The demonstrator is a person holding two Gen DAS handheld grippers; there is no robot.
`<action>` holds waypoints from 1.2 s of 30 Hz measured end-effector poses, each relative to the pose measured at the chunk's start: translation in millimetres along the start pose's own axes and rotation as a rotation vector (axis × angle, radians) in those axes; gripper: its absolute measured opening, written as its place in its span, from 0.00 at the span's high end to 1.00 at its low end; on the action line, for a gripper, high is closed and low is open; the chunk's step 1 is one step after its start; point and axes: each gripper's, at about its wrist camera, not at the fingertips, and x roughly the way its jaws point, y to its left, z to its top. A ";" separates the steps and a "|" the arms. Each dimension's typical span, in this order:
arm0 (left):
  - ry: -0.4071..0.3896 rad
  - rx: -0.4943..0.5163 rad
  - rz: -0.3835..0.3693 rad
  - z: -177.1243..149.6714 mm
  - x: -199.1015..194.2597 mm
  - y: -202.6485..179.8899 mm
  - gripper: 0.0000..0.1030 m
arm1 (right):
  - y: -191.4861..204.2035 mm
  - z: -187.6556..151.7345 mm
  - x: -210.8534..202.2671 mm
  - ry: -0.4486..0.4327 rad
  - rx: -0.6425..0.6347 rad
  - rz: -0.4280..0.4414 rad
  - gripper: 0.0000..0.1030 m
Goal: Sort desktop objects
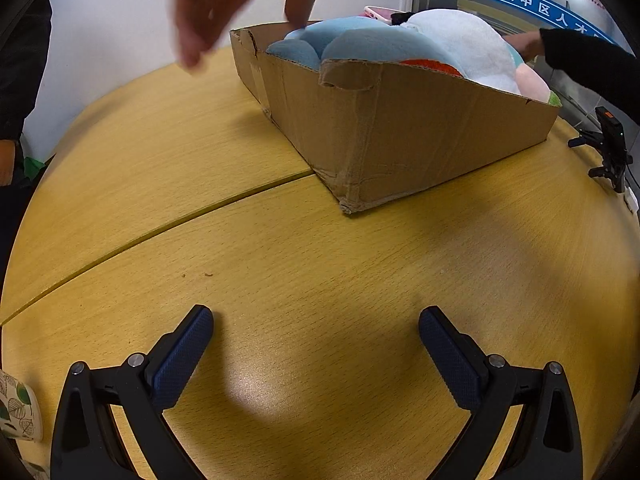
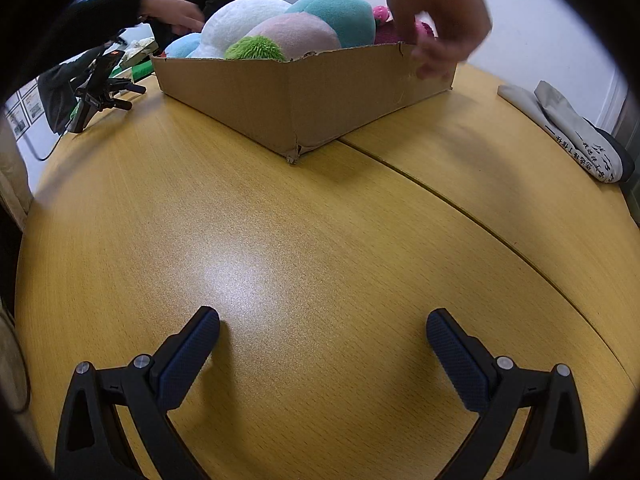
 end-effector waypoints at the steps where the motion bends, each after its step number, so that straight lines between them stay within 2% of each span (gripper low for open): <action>1: 0.000 0.000 0.000 -1.5 -1.3 -1.5 0.00 | 0.0 0.0 0.0 0.000 0.000 0.000 0.00; 13: -0.001 -0.001 0.003 -23.4 -20.1 -22.2 0.00 | 0.0 0.7 -0.1 0.000 0.002 0.001 0.00; 16: -0.001 -0.001 0.003 -25.1 -21.6 -26.0 0.00 | 0.7 1.1 0.1 0.000 0.002 0.001 0.00; 18: 0.000 -0.001 0.002 -14.0 -12.6 -23.6 0.00 | 1.2 1.2 0.2 0.001 0.002 0.001 0.00; 36: -0.002 0.000 0.002 -52.3 -40.5 -71.6 0.00 | 0.3 2.1 0.3 0.001 0.003 0.000 0.00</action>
